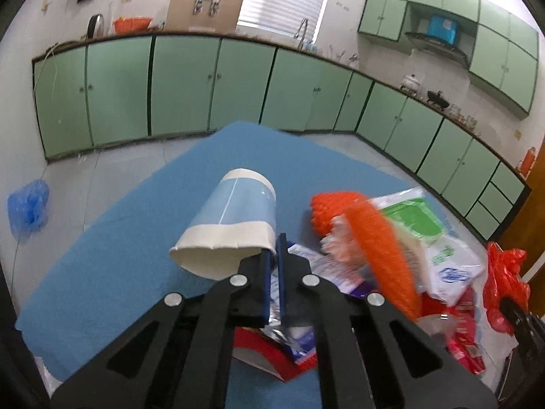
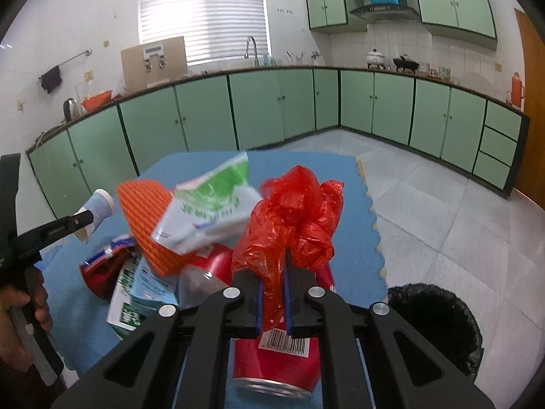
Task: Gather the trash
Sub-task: 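Carry the paper cup and red bag over the bin and open both grippers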
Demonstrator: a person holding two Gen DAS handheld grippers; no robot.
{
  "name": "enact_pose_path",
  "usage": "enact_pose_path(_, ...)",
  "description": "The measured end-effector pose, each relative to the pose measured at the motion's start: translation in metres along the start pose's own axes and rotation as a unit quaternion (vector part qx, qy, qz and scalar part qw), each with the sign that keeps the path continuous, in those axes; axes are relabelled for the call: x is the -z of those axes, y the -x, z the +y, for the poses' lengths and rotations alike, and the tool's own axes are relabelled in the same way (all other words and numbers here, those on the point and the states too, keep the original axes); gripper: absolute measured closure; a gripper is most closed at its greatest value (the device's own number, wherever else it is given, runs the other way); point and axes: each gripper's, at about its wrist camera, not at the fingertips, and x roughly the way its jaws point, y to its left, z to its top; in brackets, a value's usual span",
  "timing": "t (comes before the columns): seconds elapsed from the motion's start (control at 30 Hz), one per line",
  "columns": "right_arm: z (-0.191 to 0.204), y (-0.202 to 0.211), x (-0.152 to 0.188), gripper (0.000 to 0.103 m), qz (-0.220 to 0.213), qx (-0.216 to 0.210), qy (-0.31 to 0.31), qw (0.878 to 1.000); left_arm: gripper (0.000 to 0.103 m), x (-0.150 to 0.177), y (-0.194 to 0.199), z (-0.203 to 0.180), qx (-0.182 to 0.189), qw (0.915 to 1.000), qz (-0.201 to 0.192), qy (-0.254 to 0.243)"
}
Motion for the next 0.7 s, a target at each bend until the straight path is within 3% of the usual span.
enact_pose_path(0.27, -0.011, 0.043, -0.014, 0.095, -0.05, 0.003, -0.002, 0.999, 0.101, -0.006, 0.056, -0.041, 0.043, 0.998, -0.037, -0.028)
enact_pose_path(0.37, -0.024, 0.06, -0.015, 0.095, -0.061, 0.014, -0.013, 0.998, 0.101, -0.003, 0.072, -0.069, 0.076, 0.995, -0.043, -0.049)
enact_pose_path(0.57, -0.067, 0.086, -0.009, 0.095, -0.067, 0.063, -0.043, 0.995, 0.101, 0.013, 0.086, -0.143, 0.153, 0.982, -0.042, -0.103)
enact_pose_path(0.7, -0.102, 0.1, -0.003, 0.095, -0.065, 0.108, -0.059, 0.99, 0.101, 0.035, 0.081, -0.196, 0.202, 0.9696, -0.021, -0.135)
